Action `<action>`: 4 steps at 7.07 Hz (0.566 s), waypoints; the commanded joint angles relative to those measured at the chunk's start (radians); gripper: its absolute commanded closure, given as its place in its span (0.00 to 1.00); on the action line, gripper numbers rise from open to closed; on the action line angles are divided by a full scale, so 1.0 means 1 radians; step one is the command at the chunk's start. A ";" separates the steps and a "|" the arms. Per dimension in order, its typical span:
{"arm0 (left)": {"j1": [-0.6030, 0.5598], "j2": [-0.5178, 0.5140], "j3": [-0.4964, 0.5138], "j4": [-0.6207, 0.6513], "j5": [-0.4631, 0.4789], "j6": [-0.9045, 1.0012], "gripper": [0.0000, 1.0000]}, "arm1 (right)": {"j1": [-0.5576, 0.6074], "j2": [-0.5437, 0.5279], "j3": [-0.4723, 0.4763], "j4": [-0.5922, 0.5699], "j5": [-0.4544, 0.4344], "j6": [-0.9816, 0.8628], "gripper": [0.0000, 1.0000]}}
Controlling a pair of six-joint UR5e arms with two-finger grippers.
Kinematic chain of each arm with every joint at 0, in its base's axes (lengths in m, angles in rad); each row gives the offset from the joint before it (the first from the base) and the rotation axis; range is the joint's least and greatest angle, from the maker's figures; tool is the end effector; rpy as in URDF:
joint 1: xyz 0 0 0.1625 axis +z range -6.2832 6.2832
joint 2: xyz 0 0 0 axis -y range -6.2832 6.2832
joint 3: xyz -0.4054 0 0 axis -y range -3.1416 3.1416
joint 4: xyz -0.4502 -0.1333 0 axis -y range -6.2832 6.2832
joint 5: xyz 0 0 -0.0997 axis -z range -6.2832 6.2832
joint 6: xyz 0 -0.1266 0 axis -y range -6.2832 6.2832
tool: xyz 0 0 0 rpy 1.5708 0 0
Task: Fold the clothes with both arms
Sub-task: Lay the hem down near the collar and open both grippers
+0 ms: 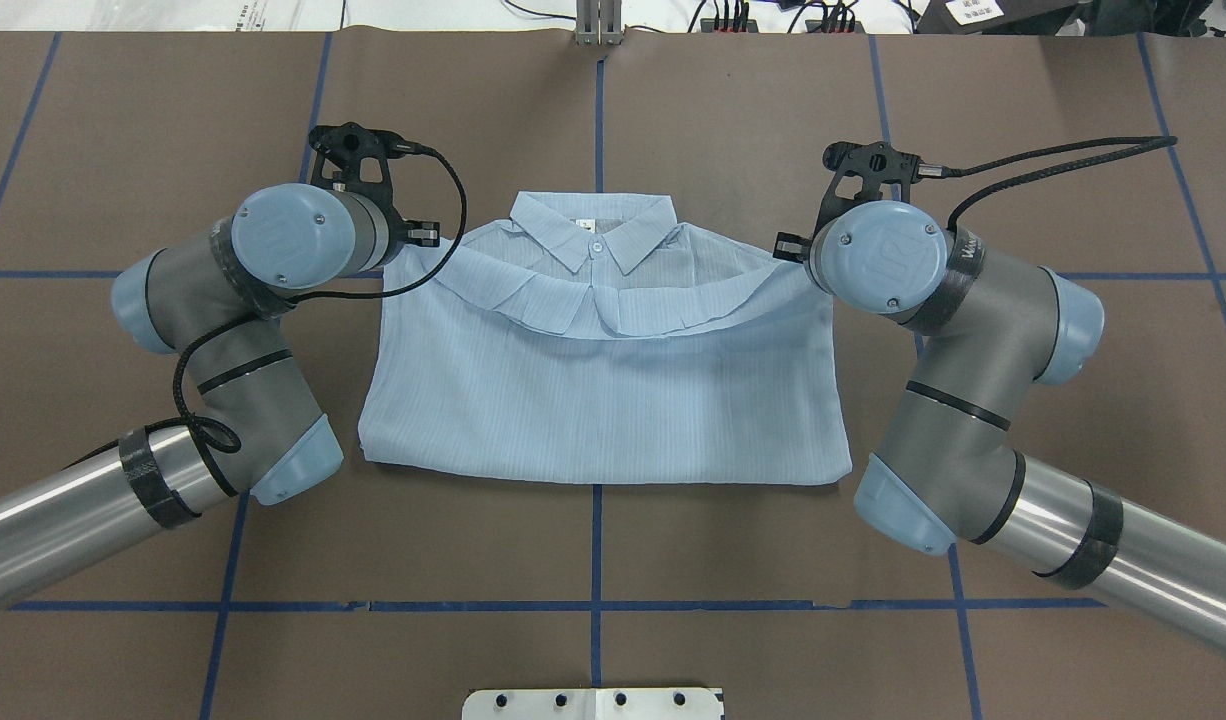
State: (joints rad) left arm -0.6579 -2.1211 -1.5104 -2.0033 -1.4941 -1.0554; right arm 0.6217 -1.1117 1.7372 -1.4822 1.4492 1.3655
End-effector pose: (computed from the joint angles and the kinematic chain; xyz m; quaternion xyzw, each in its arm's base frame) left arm 0.5219 -0.5840 0.2930 0.2748 0.3513 -0.0807 0.8914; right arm -0.4843 -0.5298 0.2920 0.1923 -0.2966 0.2141 0.9106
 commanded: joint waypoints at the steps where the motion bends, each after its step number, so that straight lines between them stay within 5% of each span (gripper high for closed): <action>1: 0.001 0.004 -0.004 0.000 0.000 0.002 1.00 | -0.006 0.003 -0.044 0.003 -0.006 0.001 1.00; 2: 0.001 0.006 -0.005 0.000 0.000 0.002 1.00 | -0.019 0.000 -0.045 0.006 -0.007 0.003 0.94; 3: 0.001 0.007 -0.005 -0.005 -0.002 0.000 0.83 | -0.026 0.000 -0.047 0.006 -0.007 0.003 0.32; 4: 0.003 0.039 -0.008 -0.034 0.000 0.002 0.01 | -0.030 0.009 -0.044 0.006 -0.006 -0.002 0.00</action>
State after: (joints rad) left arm -0.6562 -2.1073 -1.5161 -2.0132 -1.4948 -1.0545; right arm 0.5984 -1.1098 1.6927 -1.4762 1.4424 1.3672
